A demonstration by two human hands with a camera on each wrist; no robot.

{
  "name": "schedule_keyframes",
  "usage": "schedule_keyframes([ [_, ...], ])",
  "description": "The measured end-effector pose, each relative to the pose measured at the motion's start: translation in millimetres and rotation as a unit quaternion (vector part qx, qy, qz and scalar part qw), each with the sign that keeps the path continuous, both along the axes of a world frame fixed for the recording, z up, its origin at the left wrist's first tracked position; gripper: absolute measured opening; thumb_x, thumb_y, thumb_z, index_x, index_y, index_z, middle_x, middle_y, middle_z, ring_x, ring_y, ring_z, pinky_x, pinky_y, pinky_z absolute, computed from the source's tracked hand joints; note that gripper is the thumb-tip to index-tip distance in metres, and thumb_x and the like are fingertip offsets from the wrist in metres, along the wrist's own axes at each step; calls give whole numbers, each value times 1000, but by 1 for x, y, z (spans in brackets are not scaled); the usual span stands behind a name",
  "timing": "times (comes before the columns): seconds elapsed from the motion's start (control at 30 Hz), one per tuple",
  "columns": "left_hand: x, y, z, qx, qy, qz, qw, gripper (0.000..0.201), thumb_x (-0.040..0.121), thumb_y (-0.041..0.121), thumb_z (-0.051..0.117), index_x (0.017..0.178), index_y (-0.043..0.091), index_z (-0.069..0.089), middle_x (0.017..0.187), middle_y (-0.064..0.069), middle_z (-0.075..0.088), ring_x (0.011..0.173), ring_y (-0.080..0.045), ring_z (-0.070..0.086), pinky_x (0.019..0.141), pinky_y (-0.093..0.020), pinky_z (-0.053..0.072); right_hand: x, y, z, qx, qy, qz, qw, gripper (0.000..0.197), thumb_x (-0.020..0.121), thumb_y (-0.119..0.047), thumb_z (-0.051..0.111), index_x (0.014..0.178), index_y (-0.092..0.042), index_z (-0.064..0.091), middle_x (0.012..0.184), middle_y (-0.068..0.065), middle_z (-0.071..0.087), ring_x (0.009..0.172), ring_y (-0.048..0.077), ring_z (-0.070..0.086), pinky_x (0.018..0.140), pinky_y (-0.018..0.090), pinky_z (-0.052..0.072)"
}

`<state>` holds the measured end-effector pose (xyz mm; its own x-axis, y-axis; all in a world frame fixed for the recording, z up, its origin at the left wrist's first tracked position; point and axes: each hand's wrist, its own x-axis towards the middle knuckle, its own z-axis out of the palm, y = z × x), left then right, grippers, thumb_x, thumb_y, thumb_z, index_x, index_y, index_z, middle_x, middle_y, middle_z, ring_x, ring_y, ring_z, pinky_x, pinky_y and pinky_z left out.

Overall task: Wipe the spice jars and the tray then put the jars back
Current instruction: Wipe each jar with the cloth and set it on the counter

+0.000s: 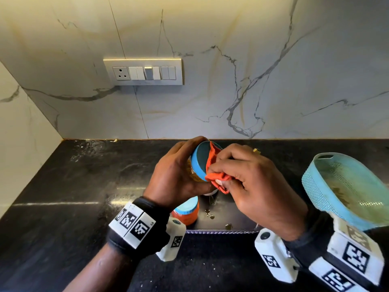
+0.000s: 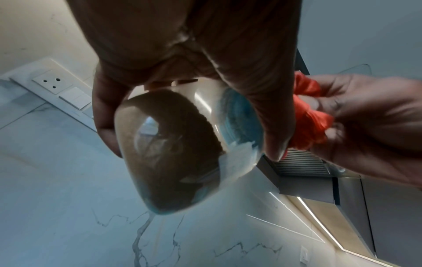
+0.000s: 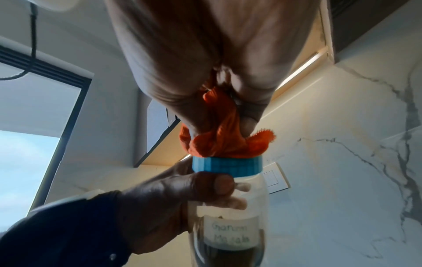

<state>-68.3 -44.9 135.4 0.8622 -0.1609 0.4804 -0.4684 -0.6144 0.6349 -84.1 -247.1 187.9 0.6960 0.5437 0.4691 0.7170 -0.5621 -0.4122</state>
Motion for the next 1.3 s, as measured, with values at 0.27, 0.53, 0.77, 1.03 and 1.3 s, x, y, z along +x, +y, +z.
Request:
schedule_keyframes([
  [0.27, -9, -8, -6, -6, 13, 30, 999, 89, 58, 52, 91, 137, 29, 58, 130, 10, 64, 120, -7, 60, 100, -16, 44, 18, -32, -9, -84, -75, -35, 993, 26, 76, 5, 67, 94, -12, 77, 96, 3, 62, 83, 24, 60, 77, 28, 47],
  [0.53, -18, -17, -5, 18, 8, 6, 1000, 90, 61, 56, 86, 139, 24, 56, 131, 13, 64, 123, -6, 58, 102, -18, 45, 38, -10, -3, 3, -18, -54, 998, 23, 83, -4, 67, 100, -15, 78, 97, 0, 62, 91, 20, 61, 80, 22, 44],
  [0.77, -19, -3, 0, -48, -1, 16, 999, 91, 60, 57, 83, 138, 18, 58, 131, 10, 65, 121, -9, 62, 102, -22, 48, -4, 0, 4, 9, 7, 32, 999, 22, 81, -8, 67, 98, -19, 77, 99, -8, 62, 92, 14, 59, 83, 26, 47],
  [1.03, -22, -10, 3, -14, 8, 36, 999, 90, 59, 60, 82, 138, 25, 59, 130, 13, 65, 120, -7, 61, 100, -26, 50, 21, 10, 4, 38, -5, -27, 999, 20, 78, -5, 72, 97, -12, 72, 95, 0, 68, 89, 20, 64, 80, 31, 49],
  [1.3, -27, -10, -8, -12, 26, 28, 999, 87, 59, 51, 92, 136, 26, 59, 127, 11, 66, 117, -6, 62, 98, -23, 48, 21, -11, -8, -12, 12, -10, 1000, 18, 82, -8, 72, 98, -15, 71, 98, -4, 66, 89, 20, 64, 79, 35, 53],
])
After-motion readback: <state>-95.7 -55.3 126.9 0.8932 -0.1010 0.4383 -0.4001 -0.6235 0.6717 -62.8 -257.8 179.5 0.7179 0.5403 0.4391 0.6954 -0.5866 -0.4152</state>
